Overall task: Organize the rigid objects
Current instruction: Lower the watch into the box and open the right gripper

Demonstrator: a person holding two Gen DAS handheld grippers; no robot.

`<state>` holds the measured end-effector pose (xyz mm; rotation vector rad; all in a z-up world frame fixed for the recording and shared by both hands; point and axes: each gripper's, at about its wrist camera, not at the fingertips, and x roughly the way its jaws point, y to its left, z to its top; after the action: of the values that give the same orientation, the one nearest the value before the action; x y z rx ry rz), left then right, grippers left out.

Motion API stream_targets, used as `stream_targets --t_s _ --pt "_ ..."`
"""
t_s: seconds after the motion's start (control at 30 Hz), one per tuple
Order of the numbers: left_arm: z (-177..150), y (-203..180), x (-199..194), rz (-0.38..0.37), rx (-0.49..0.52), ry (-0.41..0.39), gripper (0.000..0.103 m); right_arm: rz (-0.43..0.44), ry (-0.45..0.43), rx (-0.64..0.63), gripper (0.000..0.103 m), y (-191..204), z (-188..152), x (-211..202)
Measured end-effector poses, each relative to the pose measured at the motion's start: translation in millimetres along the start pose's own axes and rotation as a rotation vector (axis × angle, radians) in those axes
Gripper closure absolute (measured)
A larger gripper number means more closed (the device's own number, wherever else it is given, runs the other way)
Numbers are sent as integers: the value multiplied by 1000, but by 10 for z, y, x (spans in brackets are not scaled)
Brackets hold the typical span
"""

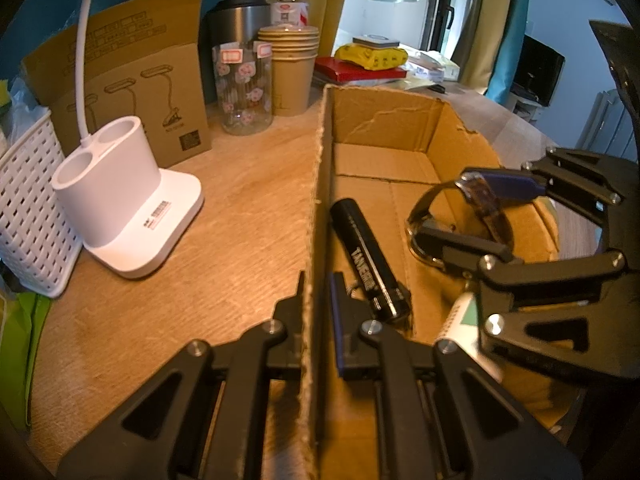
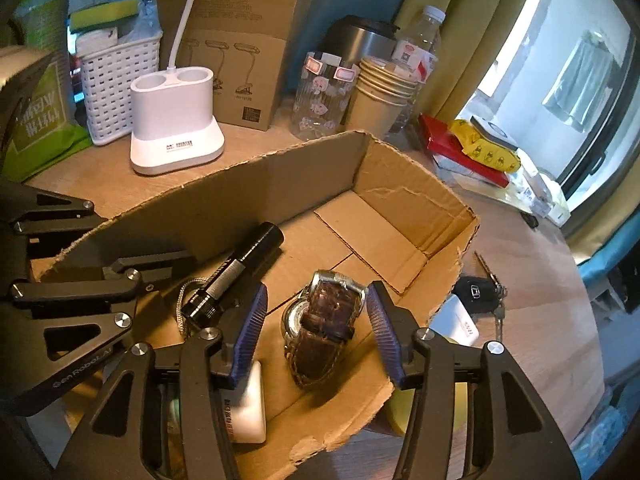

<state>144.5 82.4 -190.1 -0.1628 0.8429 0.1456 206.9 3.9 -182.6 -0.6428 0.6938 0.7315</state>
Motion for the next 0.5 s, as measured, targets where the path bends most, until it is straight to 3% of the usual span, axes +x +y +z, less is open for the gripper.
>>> stream_targets --t_s 0.5 --pt "-17 -15 -2 2 1 -3 94 16 -89 105 47 -153 -15 -322"
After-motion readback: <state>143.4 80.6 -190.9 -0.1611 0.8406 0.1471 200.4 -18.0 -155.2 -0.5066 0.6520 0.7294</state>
